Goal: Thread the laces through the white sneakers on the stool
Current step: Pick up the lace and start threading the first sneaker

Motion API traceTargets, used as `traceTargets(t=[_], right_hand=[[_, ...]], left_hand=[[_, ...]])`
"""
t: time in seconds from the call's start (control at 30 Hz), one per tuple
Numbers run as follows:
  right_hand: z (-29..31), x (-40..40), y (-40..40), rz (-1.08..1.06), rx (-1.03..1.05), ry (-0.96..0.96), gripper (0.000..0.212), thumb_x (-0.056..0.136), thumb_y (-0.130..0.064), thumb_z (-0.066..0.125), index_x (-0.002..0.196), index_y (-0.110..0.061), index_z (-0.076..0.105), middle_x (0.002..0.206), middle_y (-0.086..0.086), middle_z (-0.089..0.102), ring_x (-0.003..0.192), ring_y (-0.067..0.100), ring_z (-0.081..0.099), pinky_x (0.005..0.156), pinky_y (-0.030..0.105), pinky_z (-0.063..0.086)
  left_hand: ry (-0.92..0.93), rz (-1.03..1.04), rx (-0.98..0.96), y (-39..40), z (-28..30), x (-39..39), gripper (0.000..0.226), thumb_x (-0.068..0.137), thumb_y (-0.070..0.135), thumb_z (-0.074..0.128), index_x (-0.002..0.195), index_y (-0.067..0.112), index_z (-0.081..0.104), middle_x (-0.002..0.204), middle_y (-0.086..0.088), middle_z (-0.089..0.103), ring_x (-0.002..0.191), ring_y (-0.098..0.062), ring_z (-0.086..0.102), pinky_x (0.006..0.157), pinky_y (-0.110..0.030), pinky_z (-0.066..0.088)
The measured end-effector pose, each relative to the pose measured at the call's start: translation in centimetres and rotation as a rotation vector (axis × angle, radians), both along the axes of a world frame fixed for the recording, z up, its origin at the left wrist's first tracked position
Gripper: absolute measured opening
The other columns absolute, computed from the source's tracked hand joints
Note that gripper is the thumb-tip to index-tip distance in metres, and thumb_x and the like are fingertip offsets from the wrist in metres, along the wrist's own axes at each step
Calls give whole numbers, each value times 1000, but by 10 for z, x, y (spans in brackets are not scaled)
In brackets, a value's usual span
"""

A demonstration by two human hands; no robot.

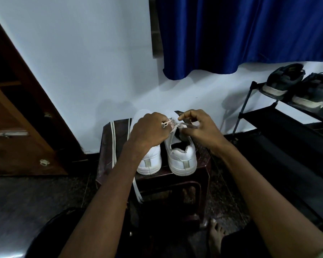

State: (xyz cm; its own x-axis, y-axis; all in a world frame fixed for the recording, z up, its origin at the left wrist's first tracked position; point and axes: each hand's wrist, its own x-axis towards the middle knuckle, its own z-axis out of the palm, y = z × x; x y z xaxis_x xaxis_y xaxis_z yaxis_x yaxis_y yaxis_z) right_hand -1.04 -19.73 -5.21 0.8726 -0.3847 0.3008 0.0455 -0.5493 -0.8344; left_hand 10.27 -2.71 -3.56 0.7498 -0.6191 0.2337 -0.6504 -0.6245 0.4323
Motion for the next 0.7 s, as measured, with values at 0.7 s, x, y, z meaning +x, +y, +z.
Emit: traceTargets(t=[0.7], right_hand=[[-13,13,16,-251,-96,-14,13,91,-20,57,86,-23,68,87,-14,75,81,14,67,78,35,53]], left_hand=[[97,-200,-224,-9,-6,-9,13,72,18,79,69,20,66,87,5,61,77,-12,62,74,-40,53]])
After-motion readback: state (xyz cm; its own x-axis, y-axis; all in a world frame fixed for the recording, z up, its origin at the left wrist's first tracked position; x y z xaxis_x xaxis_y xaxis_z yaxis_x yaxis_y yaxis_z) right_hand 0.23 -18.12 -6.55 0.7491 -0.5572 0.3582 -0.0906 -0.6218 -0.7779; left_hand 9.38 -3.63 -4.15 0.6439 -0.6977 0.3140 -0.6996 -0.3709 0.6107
